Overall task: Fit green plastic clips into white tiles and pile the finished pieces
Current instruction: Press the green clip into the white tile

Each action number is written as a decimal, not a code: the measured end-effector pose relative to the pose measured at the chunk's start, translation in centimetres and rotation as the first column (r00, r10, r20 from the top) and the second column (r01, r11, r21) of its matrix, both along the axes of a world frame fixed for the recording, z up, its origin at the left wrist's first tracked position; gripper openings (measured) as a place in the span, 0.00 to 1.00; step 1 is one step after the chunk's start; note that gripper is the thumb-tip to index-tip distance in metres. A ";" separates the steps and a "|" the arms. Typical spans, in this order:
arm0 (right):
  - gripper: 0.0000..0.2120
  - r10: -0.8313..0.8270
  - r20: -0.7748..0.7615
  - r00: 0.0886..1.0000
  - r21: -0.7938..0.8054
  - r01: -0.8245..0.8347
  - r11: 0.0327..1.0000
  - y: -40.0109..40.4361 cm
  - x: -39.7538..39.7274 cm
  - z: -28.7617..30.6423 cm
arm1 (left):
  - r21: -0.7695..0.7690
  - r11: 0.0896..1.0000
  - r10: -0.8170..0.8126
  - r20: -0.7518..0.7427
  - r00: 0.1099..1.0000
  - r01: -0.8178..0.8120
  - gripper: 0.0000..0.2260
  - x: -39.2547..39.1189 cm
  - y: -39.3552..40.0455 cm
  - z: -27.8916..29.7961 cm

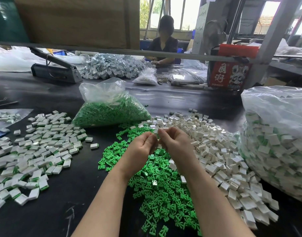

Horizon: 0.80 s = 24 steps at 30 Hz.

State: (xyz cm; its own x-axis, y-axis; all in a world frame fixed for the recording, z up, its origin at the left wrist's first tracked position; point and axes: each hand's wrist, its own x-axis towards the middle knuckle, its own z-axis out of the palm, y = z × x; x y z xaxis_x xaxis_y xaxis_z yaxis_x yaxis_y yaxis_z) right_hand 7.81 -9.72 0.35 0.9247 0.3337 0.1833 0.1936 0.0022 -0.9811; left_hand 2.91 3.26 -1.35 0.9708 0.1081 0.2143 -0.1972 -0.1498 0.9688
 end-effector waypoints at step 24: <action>0.20 0.133 0.302 0.944 -0.489 0.033 0.872 0.2 -0.2 -1.5 | 0.000 0.998 -0.057 -0.160 0.986 0.058 0.13 0.6 -0.3 -0.7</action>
State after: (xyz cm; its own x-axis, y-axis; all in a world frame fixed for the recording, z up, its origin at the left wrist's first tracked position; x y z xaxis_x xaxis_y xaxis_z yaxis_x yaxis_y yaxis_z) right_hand 7.61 -9.48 -1.16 0.8239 0.5006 0.2658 0.5049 -0.4349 -0.7456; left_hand 3.47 2.99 -2.09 0.9971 0.0506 0.0566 -0.0486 -0.1476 0.9878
